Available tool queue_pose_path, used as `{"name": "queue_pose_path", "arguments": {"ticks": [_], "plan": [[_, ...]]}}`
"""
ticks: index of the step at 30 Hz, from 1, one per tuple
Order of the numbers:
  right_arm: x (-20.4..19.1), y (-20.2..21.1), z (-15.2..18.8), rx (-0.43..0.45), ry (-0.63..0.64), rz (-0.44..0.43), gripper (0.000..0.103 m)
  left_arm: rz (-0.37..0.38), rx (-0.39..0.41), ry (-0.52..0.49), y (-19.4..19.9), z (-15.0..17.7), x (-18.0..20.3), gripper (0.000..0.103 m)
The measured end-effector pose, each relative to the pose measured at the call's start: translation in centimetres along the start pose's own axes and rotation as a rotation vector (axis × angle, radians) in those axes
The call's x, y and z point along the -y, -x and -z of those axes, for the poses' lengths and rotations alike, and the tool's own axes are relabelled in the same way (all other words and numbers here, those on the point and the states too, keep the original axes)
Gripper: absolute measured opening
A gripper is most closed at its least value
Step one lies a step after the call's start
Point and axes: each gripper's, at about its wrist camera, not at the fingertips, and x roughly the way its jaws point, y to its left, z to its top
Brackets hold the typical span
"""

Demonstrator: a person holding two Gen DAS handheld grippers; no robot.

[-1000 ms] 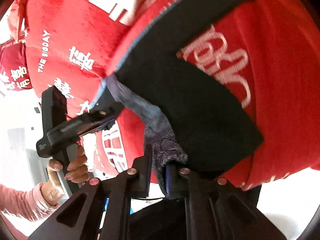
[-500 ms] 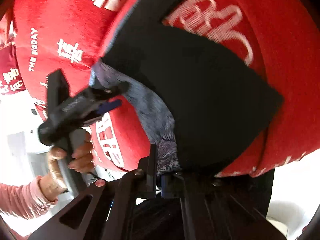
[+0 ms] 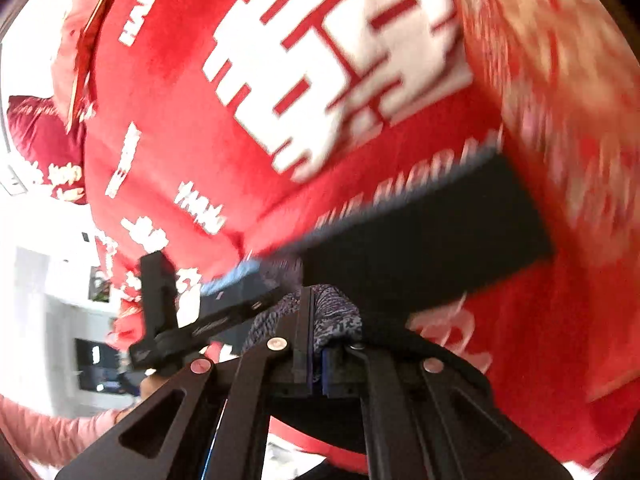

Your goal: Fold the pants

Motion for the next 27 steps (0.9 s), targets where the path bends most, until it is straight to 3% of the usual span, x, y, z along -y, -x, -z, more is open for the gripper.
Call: {"name": "queue_pose_path", "arguments": {"ticks": [3,6,7,8,9,10,12,15,19,21,23,24,25,27], "plan": [[2.1,-0.6,-4.8,0.010,-0.035,0.062,0.002,-0.038,0.061,-0.036,-0.6,-3.5,1.5,0.015],[4.2,-2.9,-8.0,-0.036,-0.072,0.130,0.002,-0.096,0.088,-0.053,-1.5,-5.6,2.4,0.015],[5.0,-3.8,-9.0,-0.058,-0.069,0.161,0.003,-0.129,0.093,-0.063,-1.8,-6.0,2.3,0.021],[5.4,-4.5,-9.3,-0.073,-0.055,0.188,0.003,-0.155,0.095,-0.073,-1.6,-5.5,1.9,0.032],[5.9,-5.3,-9.4,-0.090,-0.034,0.219,0.003,-0.183,0.099,-0.078,-1.8,-5.6,1.7,0.071],[6.4,-6.4,-9.5,-0.114,-0.006,0.269,0.003,-0.225,0.119,-0.075,-2.1,-5.4,1.3,0.093],[7.1,-7.8,-9.6,-0.145,0.018,0.323,0.004,-0.258,0.122,-0.083,-2.7,-4.8,0.7,0.093],[7.1,-9.2,-9.8,-0.186,0.062,0.393,0.007,-0.320,0.056,-0.101,-5.1,-3.6,-0.5,0.093],[5.1,-8.6,-10.1,-0.195,0.140,0.418,0.011,-0.394,-0.010,-0.109,-7.8,-2.5,-1.9,0.093],[3.9,-7.4,-10.3,-0.172,0.151,0.385,0.013,-0.396,-0.029,-0.092,-8.6,-2.2,-2.6,0.093],[3.0,-6.1,-10.3,-0.145,0.150,0.348,0.043,-0.390,-0.032,-0.079,-9.0,-2.2,-3.0,0.094],[2.6,-5.3,-10.3,-0.121,0.150,0.346,0.089,-0.395,-0.028,-0.085,-9.0,-2.2,-3.1,0.094],[2.5,-4.7,-10.4,-0.098,0.146,0.346,0.100,-0.402,-0.024,-0.098,-9.1,-2.2,-2.9,0.094],[2.4,-3.5,-10.7,-0.076,0.116,0.275,0.100,-0.407,-0.017,-0.112,-9.2,-2.1,-2.8,0.095]]}}
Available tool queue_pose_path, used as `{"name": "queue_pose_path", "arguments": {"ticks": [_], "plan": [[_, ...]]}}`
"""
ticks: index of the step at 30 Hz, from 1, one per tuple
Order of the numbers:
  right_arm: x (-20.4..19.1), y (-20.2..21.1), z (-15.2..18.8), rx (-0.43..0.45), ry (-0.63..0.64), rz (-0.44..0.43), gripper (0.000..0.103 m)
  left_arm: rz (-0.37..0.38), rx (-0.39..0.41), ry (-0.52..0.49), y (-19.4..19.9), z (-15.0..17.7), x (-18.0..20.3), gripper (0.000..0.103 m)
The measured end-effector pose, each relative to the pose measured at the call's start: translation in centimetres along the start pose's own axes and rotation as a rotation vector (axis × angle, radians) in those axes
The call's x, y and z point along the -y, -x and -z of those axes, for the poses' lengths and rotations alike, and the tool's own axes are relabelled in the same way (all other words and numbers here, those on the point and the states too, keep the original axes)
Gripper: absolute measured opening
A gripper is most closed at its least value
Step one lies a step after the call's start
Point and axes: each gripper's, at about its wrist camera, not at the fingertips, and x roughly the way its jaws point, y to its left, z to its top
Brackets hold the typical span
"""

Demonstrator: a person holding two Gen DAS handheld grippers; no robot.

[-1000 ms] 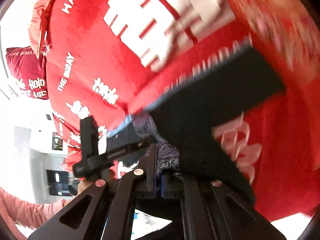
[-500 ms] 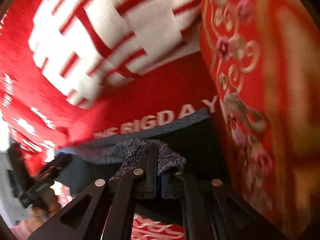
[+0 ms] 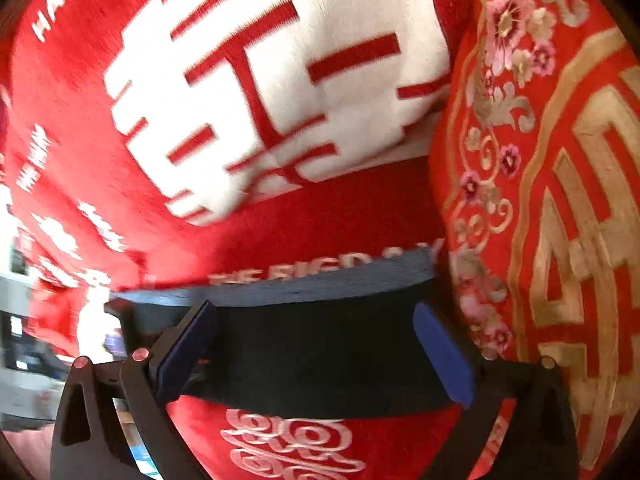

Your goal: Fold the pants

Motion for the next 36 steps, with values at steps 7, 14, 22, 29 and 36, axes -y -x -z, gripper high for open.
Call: {"name": "queue_pose_path", "arguments": {"ticks": [7,14,22,29,36], "plan": [[0.0,-0.7,1.4,-0.046,-0.020,0.134,0.043,0.010,0.008,0.002,1.1,-0.9,0.8,0.095],[1.6,-8.3,2.3,-0.115,0.062,0.384,0.032,-0.011,0.010,0.013,-0.4,-4.3,2.8,0.095],[2.4,-8.6,4.3,-0.085,0.133,0.408,0.030,-0.034,0.037,0.077,-2.1,-7.2,-1.1,0.103],[3.1,-8.0,4.3,-0.080,0.143,0.375,0.034,-0.156,0.000,0.200,-0.8,-6.1,-8.4,0.103],[1.2,-7.2,5.6,-0.086,0.189,0.295,0.056,-0.229,-0.055,0.263,-0.1,0.0,-13.9,0.103]]}}
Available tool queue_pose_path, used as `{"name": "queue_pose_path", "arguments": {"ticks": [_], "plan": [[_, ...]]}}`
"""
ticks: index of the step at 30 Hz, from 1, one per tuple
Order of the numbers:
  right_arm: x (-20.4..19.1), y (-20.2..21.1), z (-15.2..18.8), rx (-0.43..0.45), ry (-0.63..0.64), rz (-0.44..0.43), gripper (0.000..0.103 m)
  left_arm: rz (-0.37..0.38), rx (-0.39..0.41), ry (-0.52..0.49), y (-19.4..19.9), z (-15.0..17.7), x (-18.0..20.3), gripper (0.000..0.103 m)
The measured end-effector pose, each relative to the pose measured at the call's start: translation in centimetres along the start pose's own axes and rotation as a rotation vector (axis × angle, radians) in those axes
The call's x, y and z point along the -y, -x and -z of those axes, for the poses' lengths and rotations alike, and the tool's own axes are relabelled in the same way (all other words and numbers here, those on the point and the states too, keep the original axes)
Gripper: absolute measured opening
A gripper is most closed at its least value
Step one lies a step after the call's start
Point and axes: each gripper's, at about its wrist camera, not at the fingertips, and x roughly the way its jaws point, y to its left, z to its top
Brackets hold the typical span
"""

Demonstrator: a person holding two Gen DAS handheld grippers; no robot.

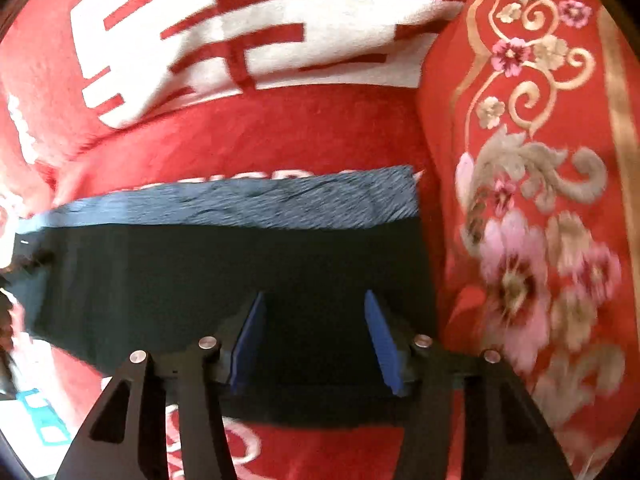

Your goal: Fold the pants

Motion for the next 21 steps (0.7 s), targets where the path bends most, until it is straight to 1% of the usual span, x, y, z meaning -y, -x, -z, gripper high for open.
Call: {"name": "queue_pose_path", "arguments": {"ticks": [1,2,4,6,7,9,10,14,16,17,18,19,21], "plan": [[-0.6,0.7,0.7,0.009,-0.003,-0.045,0.056,0.025,0.000,0.024,-0.2,0.8,-1.0,0.103],[-1.1,1.1,1.2,0.018,0.012,-0.066,0.056,0.060,-0.002,0.065,-0.4,1.8,-1.5,0.103],[-3.6,1.9,3.1,0.037,0.091,-0.070,0.056,0.094,-0.009,0.110,-0.7,2.3,-2.1,0.103],[-5.8,2.0,5.0,0.032,0.178,-0.057,0.056,0.088,0.004,0.116,-0.9,2.4,-1.9,0.103],[-6.8,2.1,6.0,0.029,0.213,-0.040,0.056,0.078,0.013,0.109,-0.9,2.5,-1.7,0.103],[-8.0,1.9,7.3,0.038,0.269,0.042,0.056,0.059,0.027,0.086,-0.7,3.1,-1.4,0.103],[-8.5,1.7,8.1,0.045,0.315,0.096,0.056,0.057,0.031,0.076,-0.3,3.2,-1.0,0.103],[-10.4,1.2,9.4,0.095,0.484,0.250,0.056,0.076,0.030,0.083,-0.3,3.4,-1.2,0.103],[-10.4,0.6,9.0,0.104,0.522,0.288,0.056,0.072,0.034,0.083,-0.5,3.2,-0.9,0.103],[-9.7,0.7,8.9,0.095,0.531,0.292,0.055,0.071,0.034,0.083,-0.6,3.2,-0.9,0.103],[-9.5,0.6,8.7,0.086,0.535,0.282,0.047,0.070,0.033,0.083,-0.6,3.3,-1.0,0.103],[-9.4,0.6,8.6,0.077,0.531,0.251,0.028,0.071,0.029,0.084,-0.6,3.3,-1.0,0.103],[-9.2,0.8,8.1,0.069,0.509,0.245,0.018,0.075,0.025,0.079,-0.4,3.4,-1.8,0.103]]}}
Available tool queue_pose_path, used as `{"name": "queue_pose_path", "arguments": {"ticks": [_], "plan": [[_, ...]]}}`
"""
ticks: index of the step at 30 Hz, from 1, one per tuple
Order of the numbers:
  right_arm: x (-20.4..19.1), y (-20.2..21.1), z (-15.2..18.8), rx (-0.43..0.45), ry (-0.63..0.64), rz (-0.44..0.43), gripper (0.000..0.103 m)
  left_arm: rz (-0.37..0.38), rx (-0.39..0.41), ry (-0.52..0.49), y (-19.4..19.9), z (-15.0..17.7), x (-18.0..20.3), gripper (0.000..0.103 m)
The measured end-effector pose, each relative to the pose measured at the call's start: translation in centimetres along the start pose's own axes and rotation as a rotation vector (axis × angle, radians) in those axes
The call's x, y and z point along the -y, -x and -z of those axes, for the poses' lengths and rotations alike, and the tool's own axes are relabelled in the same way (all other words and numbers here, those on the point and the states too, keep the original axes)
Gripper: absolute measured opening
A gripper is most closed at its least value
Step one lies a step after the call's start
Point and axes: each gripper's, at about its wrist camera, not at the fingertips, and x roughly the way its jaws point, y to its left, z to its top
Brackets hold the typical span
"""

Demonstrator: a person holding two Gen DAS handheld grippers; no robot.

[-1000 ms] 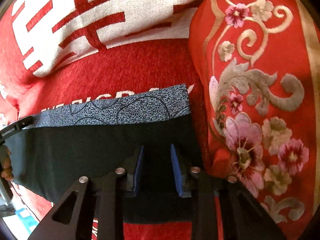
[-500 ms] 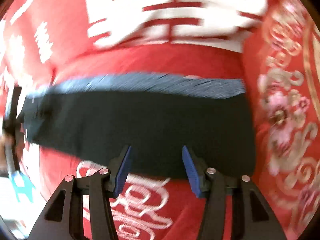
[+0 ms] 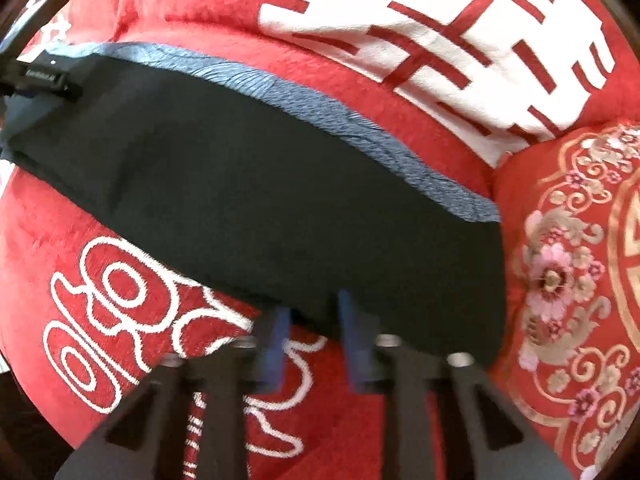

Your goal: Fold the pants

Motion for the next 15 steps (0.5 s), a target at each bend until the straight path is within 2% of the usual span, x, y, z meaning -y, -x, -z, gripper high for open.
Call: {"name": "queue_pose_path", "arguments": {"ticks": [3,7,10,13,15], "plan": [[0.2,-0.1,1.0,-0.024,-0.063,-0.037,0.017,0.002,0.011,-0.016,0.1,0.1,0.0,0.103],[-0.3,0.2,1.8,-0.028,-0.044,-0.024,0.018,0.001,0.025,-0.018,0.1,0.4,0.0,0.103],[1.7,1.1,2.3,-0.036,-0.171,-0.064,0.018,0.001,0.040,-0.026,0.1,0.6,-0.1,0.103],[4.5,1.2,2.1,-0.024,-0.300,-0.036,0.018,0.004,0.043,-0.020,0.1,0.7,-0.2,0.103],[6.2,0.1,2.0,-0.055,-0.375,-0.041,0.018,0.001,0.047,-0.018,0.1,0.8,-0.2,0.103]]}}
